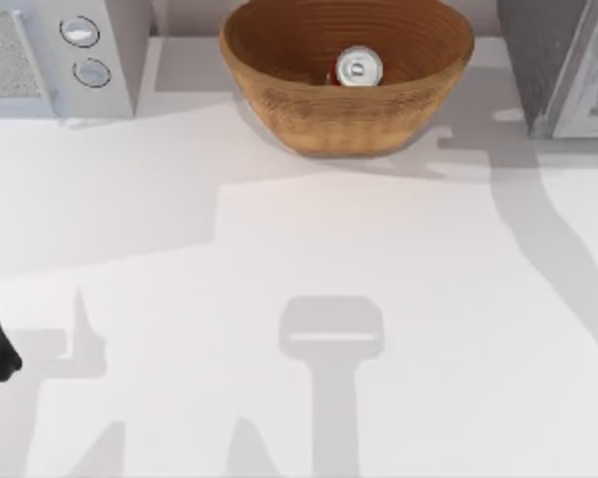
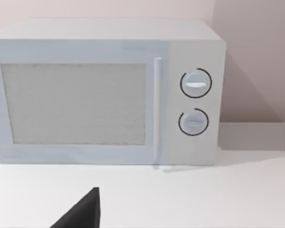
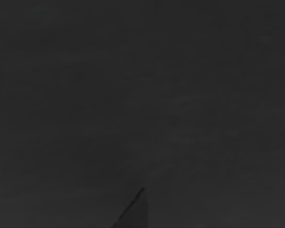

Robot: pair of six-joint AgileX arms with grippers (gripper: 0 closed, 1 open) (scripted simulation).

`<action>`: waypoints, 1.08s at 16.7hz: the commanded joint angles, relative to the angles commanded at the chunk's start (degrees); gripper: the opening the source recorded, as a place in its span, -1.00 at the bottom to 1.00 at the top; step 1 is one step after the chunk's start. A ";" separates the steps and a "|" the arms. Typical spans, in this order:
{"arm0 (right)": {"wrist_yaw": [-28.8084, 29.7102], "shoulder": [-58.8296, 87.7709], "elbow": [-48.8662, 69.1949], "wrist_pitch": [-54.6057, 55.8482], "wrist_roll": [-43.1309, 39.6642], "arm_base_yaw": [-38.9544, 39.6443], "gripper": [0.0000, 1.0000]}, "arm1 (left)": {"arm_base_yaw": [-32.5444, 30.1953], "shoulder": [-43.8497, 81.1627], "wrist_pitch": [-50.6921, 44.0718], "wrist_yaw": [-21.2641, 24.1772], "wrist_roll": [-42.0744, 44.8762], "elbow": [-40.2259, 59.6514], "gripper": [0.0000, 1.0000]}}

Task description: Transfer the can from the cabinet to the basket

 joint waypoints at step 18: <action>-7.31 -2.88 -7.33 5.79 0.02 -6.72 1.00 | 0.00 0.00 0.00 0.00 0.00 0.00 1.00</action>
